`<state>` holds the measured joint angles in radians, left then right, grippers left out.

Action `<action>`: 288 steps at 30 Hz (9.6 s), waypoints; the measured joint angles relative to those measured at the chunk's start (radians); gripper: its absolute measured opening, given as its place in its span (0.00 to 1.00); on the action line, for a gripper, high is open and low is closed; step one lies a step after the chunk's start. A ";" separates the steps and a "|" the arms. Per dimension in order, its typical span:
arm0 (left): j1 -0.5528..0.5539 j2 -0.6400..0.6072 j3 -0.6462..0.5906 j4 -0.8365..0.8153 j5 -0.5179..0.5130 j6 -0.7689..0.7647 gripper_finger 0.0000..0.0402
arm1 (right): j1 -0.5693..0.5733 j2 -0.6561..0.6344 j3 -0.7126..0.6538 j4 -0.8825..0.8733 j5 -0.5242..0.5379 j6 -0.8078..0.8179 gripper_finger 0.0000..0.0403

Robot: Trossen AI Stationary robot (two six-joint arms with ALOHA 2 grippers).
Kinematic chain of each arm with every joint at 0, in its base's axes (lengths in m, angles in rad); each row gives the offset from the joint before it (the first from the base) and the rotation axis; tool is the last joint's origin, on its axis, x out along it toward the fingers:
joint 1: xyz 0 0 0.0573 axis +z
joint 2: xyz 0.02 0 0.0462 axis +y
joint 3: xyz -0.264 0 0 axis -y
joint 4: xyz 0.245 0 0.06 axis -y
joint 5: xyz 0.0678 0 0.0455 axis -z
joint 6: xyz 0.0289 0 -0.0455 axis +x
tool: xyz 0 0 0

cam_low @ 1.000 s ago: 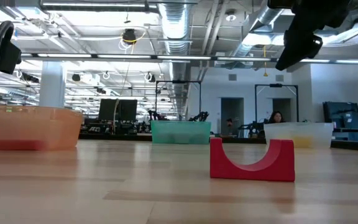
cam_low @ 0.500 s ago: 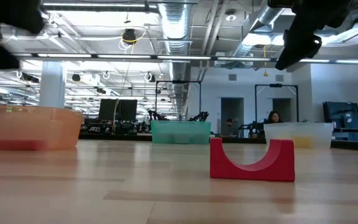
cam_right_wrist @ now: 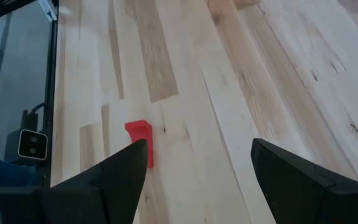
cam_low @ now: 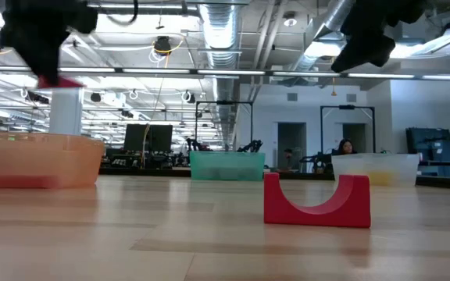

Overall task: Sort & place blocks by color
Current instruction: Put the red block into the transparent orange bin, then return to Home Position

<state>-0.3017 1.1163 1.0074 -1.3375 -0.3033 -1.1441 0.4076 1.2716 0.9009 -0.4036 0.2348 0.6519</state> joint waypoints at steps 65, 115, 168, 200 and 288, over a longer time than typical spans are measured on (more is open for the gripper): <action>-0.168 0.936 0.316 1.314 0.003 0.949 0.83 | 0.246 -0.005 0.000 -0.227 -0.140 0.082 0.76; -0.086 0.274 0.229 0.251 -0.186 0.713 0.25 | 0.186 -0.023 0.001 -0.102 0.031 0.156 0.76; 0.214 -0.351 -0.047 0.844 -0.143 1.019 0.51 | -0.133 -0.407 0.001 0.090 0.157 -0.166 0.76; 0.311 -1.115 -0.723 1.164 -0.155 0.835 0.00 | -0.158 -0.989 -0.679 0.536 0.211 -0.239 0.02; 0.311 -1.108 -1.001 1.406 0.057 1.062 0.00 | -0.358 -1.246 -0.896 0.426 -0.184 -0.633 0.07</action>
<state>0.0093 0.0082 0.0067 0.0685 -0.2466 -0.0822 0.0494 0.0261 0.0051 0.0223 0.0505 0.0185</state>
